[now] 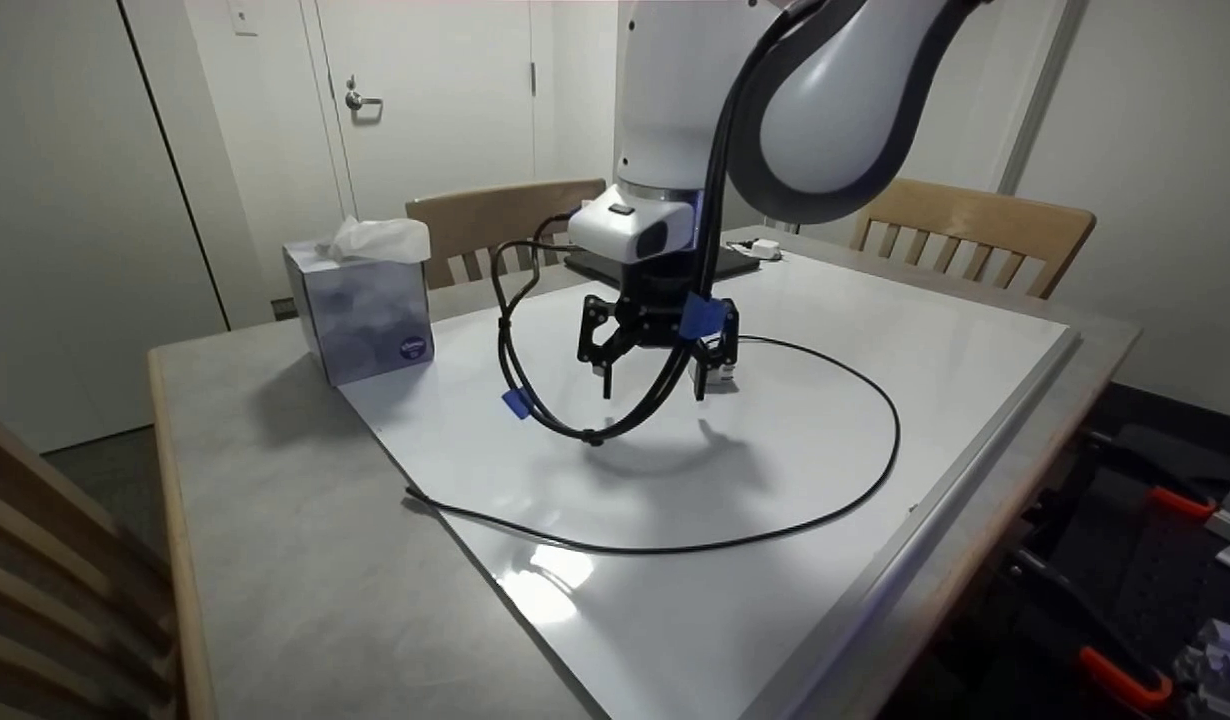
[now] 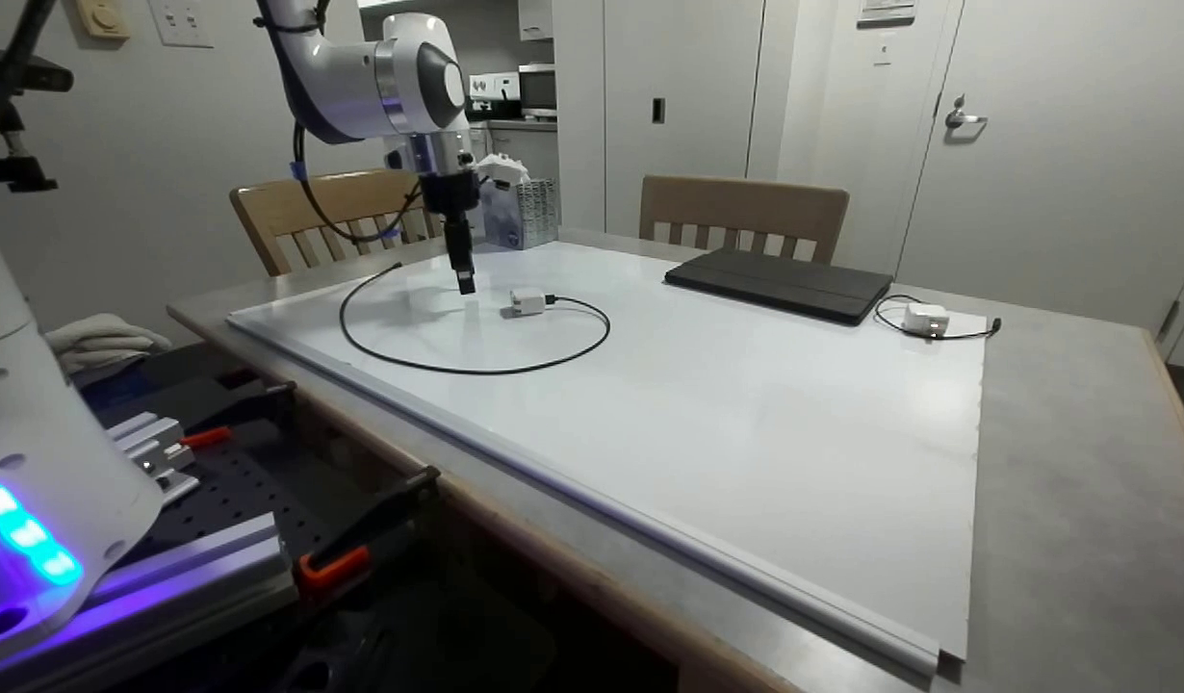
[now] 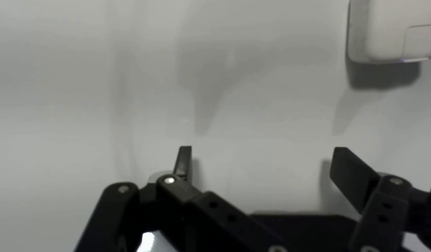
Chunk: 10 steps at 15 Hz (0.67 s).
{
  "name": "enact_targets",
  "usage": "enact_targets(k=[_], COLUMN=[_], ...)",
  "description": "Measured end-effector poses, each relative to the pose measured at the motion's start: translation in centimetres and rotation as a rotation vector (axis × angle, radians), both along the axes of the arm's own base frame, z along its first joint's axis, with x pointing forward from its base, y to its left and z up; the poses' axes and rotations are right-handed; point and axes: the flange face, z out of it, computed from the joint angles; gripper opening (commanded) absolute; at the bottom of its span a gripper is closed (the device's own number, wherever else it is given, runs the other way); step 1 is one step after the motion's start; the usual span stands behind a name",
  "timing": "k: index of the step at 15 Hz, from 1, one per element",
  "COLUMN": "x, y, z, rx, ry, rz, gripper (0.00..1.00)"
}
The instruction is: Unwind the black charging cable
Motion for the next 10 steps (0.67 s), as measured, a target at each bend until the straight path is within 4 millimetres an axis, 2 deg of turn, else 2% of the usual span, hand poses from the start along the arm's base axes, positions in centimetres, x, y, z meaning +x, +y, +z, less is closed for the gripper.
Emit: enact_targets(k=[4, 8, 10], x=[-0.7, -1.6, -1.3], y=[-0.3, -1.0, -1.3], z=[-0.6, -1.3, -0.8], rx=[-0.038, -0.120, -0.169], ry=[0.042, 0.131, 0.125], rz=[-0.038, 0.084, 0.178], gripper=[1.00, 1.00, 1.00])
